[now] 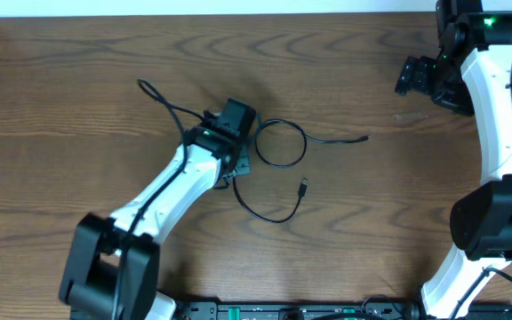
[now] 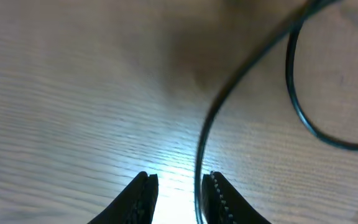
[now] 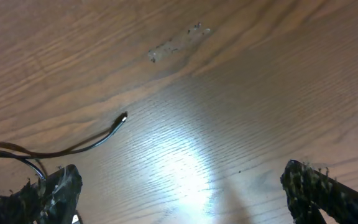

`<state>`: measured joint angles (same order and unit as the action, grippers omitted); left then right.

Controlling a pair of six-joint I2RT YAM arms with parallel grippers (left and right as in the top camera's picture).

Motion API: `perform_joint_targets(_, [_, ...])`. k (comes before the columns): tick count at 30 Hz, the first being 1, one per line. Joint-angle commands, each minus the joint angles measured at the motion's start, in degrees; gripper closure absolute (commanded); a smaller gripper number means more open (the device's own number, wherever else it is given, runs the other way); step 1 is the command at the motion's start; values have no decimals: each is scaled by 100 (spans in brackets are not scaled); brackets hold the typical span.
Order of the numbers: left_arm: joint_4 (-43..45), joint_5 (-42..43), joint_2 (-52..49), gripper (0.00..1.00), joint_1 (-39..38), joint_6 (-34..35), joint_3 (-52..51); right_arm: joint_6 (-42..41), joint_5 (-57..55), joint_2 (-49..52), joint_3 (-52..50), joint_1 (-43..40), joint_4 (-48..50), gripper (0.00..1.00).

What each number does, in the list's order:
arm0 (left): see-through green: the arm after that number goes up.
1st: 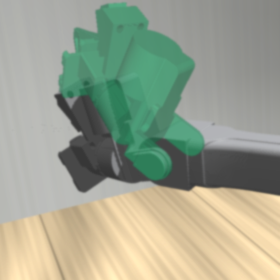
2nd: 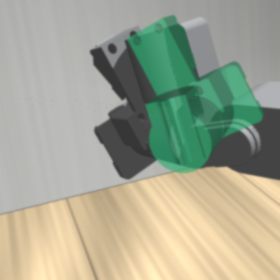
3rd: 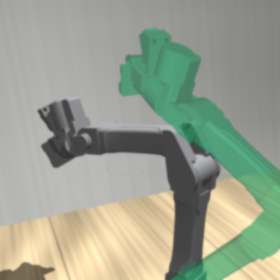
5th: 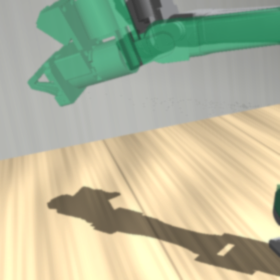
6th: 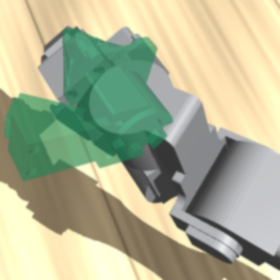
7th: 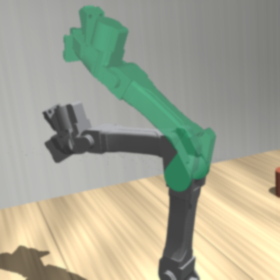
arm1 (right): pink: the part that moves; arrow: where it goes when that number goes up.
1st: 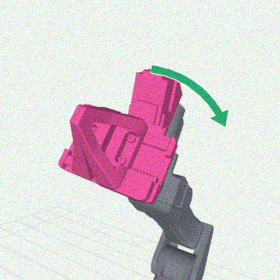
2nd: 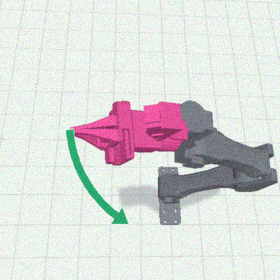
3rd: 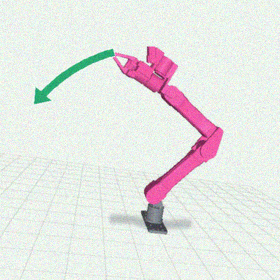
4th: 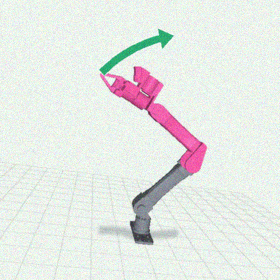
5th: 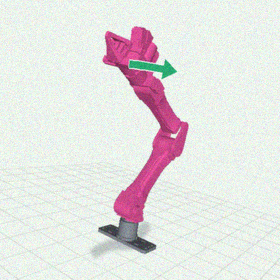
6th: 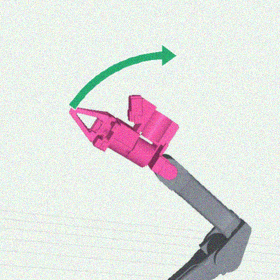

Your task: Untangle cables

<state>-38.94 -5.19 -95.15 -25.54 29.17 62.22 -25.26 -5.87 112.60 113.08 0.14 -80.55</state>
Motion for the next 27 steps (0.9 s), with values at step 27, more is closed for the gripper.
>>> perform_joint_targets(27, [-2,1036,-737,66,212,4,-13,-83,-109,0,11,-208,0,1])
